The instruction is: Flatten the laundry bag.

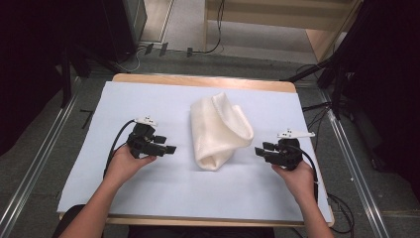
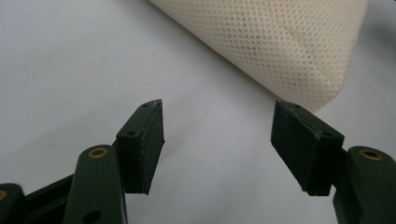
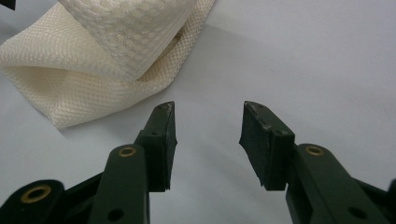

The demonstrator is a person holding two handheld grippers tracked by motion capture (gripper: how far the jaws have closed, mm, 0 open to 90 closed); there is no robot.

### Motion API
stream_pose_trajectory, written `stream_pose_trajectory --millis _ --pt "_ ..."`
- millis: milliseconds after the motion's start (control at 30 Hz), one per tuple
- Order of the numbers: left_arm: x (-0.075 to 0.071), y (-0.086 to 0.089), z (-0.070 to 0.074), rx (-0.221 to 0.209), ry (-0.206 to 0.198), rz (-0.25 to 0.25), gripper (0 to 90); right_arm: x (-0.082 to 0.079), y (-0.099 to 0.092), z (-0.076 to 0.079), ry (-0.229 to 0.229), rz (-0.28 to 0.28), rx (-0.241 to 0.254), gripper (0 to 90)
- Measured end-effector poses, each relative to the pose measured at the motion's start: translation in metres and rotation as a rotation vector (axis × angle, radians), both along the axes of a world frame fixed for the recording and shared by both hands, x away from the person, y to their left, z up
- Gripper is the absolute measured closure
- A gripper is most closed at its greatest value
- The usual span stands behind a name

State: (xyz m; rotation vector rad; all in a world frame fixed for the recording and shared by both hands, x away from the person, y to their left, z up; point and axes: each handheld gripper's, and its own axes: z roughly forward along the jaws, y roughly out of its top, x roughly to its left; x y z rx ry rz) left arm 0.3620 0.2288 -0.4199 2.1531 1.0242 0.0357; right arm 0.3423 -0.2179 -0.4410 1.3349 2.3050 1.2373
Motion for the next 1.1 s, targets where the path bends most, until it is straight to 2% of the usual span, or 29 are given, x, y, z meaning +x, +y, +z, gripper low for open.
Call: stream_pose_trajectory --millis 100,167,300,500,633,767,967,1100 --pt "0.0 0.001 0.0 0.001 -0.001 0.002 35.3 0.0 0.001 0.001 0.001 0.004 -0.002 58.9" --pt "0.0 0.001 0.001 0.003 -0.007 0.008 35.3 0.0 0.001 0.002 -0.019 0.003 -0.004 60.1" --pt "-0.001 0.003 0.002 -0.008 -0.013 0.015 35.6 0.0 0.001 0.004 -0.027 -0.01 0.02 64.1" --pt "-0.001 0.004 0.003 -0.003 -0.007 0.012 36.6 0.004 0.003 0.006 0.016 -0.014 0.041 79.7" --pt "-0.002 0.004 0.005 -0.002 0.001 0.017 38.3 0.008 0.007 0.009 0.028 -0.004 0.059 90.0" --pt "-0.003 0.006 0.005 -0.001 0.004 0.021 38.4 0.014 0.012 0.01 0.036 0.01 0.055 90.0" --pt "-0.004 0.009 0.005 -0.003 0.002 0.03 38.0 0.018 0.019 0.013 0.008 0.028 0.039 90.0" --pt "-0.005 0.01 0.005 -0.003 0.001 0.032 37.9 0.019 0.021 0.014 0.006 0.036 0.035 90.0"
